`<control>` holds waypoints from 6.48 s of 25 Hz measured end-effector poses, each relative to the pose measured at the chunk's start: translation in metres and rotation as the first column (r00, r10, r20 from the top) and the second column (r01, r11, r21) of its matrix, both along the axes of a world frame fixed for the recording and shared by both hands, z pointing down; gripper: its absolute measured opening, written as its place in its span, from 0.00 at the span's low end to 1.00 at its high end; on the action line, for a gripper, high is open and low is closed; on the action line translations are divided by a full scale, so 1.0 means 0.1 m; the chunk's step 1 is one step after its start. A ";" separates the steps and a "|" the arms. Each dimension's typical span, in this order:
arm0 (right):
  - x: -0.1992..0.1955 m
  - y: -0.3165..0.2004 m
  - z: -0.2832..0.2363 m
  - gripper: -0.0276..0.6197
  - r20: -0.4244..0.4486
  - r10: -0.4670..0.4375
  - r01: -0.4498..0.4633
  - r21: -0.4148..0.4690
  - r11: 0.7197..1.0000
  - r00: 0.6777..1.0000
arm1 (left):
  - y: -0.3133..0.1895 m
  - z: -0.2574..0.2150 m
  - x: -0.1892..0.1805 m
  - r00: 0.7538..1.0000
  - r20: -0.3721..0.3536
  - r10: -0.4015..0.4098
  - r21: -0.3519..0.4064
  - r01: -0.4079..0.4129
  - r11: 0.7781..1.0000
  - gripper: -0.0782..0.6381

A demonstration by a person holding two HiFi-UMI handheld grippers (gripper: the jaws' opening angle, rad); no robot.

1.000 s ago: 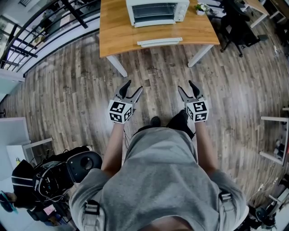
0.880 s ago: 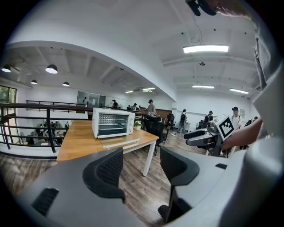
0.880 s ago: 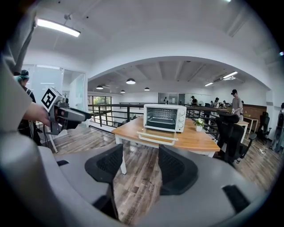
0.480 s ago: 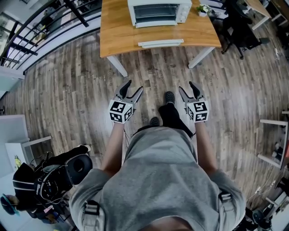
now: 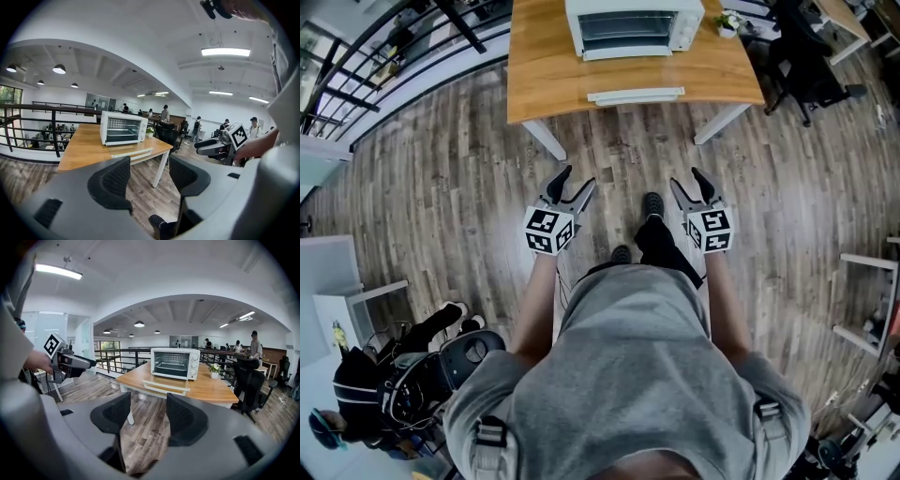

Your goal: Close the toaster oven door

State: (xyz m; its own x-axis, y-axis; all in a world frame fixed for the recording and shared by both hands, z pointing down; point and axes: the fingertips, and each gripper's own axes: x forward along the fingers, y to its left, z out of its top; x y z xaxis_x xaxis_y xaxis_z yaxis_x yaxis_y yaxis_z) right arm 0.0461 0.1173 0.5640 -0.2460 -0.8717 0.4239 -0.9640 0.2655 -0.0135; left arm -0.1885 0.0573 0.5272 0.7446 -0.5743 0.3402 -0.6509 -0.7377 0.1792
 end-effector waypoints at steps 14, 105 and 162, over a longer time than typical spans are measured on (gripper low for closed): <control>0.50 -0.37 0.14 0.42 0.015 -0.022 0.022 -0.016 1.000 1.000 | -0.28 0.11 0.44 0.999 0.018 -0.028 -0.019 0.028 0.999 0.48; 1.19 -3.10 0.66 0.40 -0.048 -0.238 0.224 -0.204 0.953 0.970 | -2.79 0.51 0.92 0.980 -0.002 -0.197 -0.157 0.195 0.968 0.48; 1.47 -3.12 1.92 0.44 0.015 -0.140 0.136 -0.379 0.916 0.990 | -3.05 2.05 0.94 0.975 0.222 0.030 -0.338 0.048 0.940 0.53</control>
